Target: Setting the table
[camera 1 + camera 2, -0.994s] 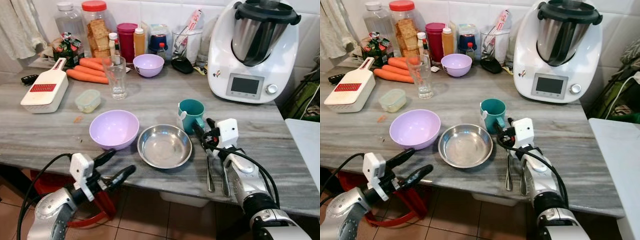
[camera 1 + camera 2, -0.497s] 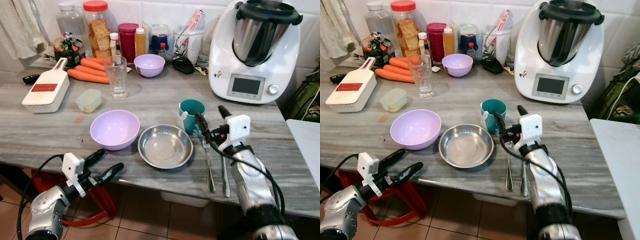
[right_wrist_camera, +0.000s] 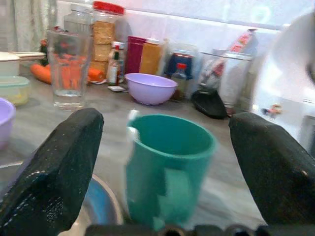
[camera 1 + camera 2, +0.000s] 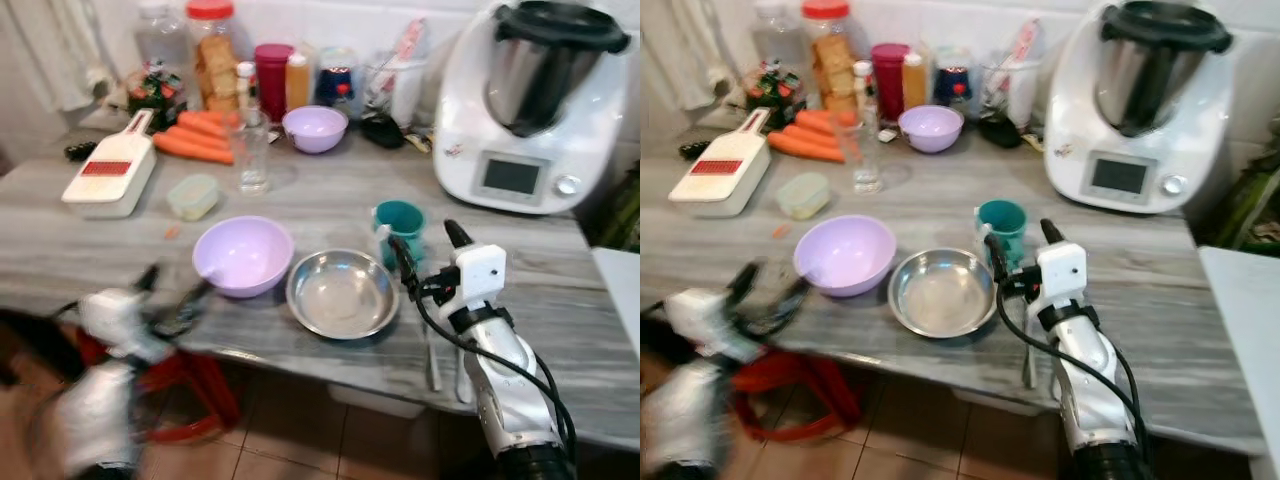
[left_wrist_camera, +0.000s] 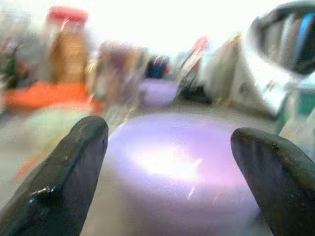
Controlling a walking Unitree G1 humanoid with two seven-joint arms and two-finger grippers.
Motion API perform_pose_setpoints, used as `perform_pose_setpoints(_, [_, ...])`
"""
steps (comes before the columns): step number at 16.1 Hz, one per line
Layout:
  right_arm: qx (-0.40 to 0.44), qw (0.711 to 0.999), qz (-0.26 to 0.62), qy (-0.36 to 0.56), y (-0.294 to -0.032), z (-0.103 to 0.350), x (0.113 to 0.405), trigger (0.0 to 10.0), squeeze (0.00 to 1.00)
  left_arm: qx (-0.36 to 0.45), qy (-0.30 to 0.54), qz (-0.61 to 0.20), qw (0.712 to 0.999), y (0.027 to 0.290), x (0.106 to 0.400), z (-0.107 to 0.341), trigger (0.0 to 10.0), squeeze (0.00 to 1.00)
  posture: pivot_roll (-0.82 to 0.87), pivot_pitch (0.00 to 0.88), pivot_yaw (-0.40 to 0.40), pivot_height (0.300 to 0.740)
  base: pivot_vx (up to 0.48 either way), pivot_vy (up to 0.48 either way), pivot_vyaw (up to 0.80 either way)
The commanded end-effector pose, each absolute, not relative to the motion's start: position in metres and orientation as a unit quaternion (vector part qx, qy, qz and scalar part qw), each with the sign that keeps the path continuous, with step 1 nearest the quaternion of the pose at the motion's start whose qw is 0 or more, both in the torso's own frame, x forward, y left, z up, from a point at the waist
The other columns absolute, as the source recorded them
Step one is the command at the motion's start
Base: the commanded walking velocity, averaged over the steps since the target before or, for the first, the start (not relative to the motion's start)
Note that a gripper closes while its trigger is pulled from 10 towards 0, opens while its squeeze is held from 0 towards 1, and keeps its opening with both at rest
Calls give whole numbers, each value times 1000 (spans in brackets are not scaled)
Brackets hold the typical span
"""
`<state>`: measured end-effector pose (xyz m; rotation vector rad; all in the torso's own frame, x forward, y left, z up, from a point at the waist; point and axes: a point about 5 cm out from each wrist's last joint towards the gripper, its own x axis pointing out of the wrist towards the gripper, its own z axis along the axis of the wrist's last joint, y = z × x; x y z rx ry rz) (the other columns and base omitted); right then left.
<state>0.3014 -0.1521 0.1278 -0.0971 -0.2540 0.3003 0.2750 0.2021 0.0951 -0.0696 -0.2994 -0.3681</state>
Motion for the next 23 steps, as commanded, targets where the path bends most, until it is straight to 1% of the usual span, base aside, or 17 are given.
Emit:
perform_pose_setpoints(1, [-52, 978, 144, -142, -151, 140, 303, 10000, 1000, 3, -203, -164, 965, 198, 286, 134, 10000, 0, 49, 0, -35, 740, 0, 0, 0])
perform_pose_setpoints(3, [-48, 978, 136, -150, -149, 147, 303, 10000, 1000, 27, -217, -136, 966, 188, 294, 156, 10000, 0, 51, 0, -36, 740, 0, 0, 0])
perform_pose_setpoints(5, [-38, 978, 127, -159, -144, 152, 297, 10000, 1000, 27, -207, -116, 971, 176, 291, 165, 10000, 0, 51, 0, -36, 740, 0, 0, 0])
perform_pose_setpoints(7, [-32, 979, 120, -159, -141, 152, 291, 10000, 1000, 34, -191, -105, 975, 171, 286, 163, 10000, 0, 51, 0, -36, 740, 0, 0, 0])
perform_pose_setpoints(9, [-21, 983, 106, -150, -136, 150, 281, 10000, 1000, 40, -156, -81, 984, 170, 280, 149, 10000, 0, 36, 0, -33, 740, 0, 0, 0])
perform_pose_setpoints(10, [-20, 983, 108, -144, -133, 148, 276, 10000, 310, 48, -138, -61, 987, 172, 276, 141, 10000, 0, 32, 0, -35, 740, 0, 0, 0])
perform_pose_setpoints(11, [-19, 984, 108, -140, -132, 147, 274, 10000, 20, 46, -130, -56, 989, 173, 274, 137, 10000, 0, 32, 0, -36, 740, 0, 0, 0])
perform_pose_setpoints(12, [-19, 984, 109, -138, -131, 145, 273, 10000, 0, 42, -125, -48, 990, 174, 273, 134, 10000, 0, 32, 0, -37, 740, 0, 0, 0])
perform_pose_setpoints(15, [-41, 984, 105, -138, -133, 149, 276, 10000, 0, 38, -115, -33, 992, 175, 276, 134, 10000, 0, 30, 0, -43, 740, 0, 0, 0])
perform_pose_setpoints(17, [-57, 983, 106, -142, -133, 153, 279, 10000, 0, 33, -119, -25, 992, 174, 280, 137, 10000, 0, 30, 0, -51, 740, 0, 0, 800])
perform_pose_setpoints(22, [-64, 981, 116, -145, -129, 156, 279, 10000, 0, 45, -138, 18, 989, 183, 286, 145, 10000, 0, 30, 0, -55, 740, 0, 0, 800])
perform_pose_setpoints(23, [-84, 977, 124, -154, -126, 158, 279, 10000, 0, 54, -160, 31, 985, 188, 286, 152, 10000, 0, 31, 0, -54, 740, 0, 0, 800])
